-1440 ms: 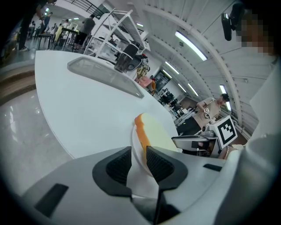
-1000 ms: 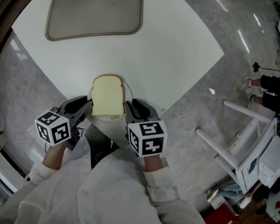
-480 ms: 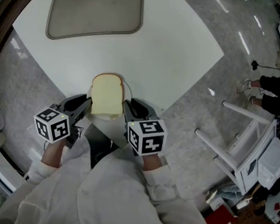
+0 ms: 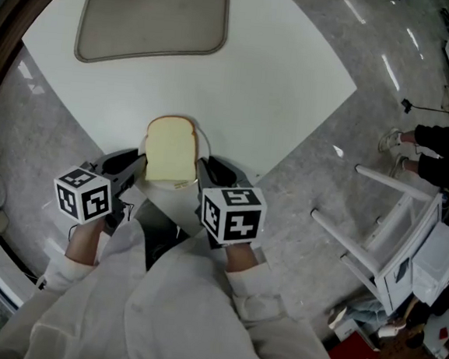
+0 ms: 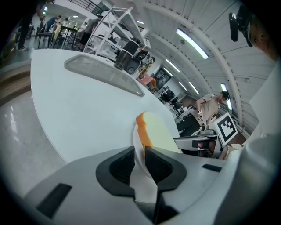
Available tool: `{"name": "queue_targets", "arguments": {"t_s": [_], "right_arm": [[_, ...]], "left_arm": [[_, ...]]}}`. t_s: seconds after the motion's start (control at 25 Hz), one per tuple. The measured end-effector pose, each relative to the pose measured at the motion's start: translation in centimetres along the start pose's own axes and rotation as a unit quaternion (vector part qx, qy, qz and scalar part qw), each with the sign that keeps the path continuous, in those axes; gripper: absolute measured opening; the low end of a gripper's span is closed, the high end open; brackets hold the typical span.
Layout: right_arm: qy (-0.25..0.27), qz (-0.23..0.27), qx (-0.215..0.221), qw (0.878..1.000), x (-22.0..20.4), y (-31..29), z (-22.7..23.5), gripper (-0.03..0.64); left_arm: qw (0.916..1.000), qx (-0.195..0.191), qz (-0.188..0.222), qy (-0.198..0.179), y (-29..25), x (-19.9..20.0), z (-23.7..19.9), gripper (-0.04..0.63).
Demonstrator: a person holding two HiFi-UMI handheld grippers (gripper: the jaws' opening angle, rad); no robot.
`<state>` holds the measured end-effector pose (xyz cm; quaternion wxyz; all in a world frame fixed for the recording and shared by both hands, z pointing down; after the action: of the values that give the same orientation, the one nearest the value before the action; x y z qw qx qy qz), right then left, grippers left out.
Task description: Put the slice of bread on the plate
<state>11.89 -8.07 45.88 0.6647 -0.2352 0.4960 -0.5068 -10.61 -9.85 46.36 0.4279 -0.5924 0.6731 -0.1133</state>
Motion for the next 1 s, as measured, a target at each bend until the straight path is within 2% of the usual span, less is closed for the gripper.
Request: {"name": "queue_targets", "arguments": {"t_s": [0.32,0.68,1.0], "right_arm": [[-0.004,0.010,0.006,1.000,0.2,0.8,0.8,0.063],[0.016,0.005,0.041,0.999,-1.0,2.7,0.9,0.063],[0.039,-0.001,0.058,0.998,-1.8,3.7,0.2,0.063]], "left_arm": [[0.9998,0.002,0.020,0.005,-0.1,-0.2,1.2,0.077],[0.9976,0.024,0.059,0.026,1.1,-2.5,3.5,0.077],[0.9945,0.039,0.094,0.023,2.5,-3.8,4.8,0.077]]}}
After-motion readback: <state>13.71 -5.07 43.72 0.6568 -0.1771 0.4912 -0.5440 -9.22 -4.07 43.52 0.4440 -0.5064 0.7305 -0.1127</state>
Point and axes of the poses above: the fingertips, and each gripper's own axes: y backward along the fingers, z to its right, x out of its top, the point moved 8 cm from there along y, backward along the fingers, and after that the axes turned 4 degrees about -z, right-handed, at the moved point
